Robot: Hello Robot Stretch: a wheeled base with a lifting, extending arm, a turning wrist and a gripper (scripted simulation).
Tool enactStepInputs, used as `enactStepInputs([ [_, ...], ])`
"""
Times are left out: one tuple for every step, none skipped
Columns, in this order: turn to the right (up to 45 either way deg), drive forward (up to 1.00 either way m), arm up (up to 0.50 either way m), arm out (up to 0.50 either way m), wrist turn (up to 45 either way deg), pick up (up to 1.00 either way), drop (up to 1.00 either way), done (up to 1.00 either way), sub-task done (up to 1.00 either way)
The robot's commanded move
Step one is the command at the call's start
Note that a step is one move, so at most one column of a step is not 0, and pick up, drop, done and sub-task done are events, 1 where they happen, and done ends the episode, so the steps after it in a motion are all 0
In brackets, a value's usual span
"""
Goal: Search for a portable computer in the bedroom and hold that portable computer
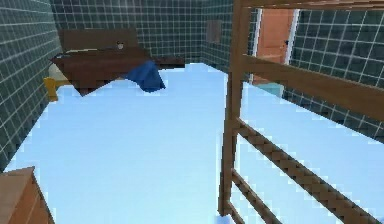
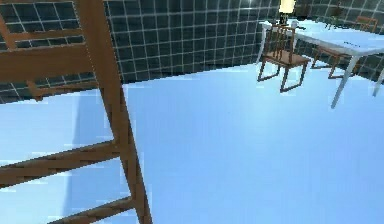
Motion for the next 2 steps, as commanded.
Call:
enactStepInputs([
  [0.0,0.40,0.00,0.00,0.0,0.00,0.00,0.00,0.00],
  [-18.0,0.00,0.00,0.00,0.0,0.00,0.00,0.00,0.00],
])
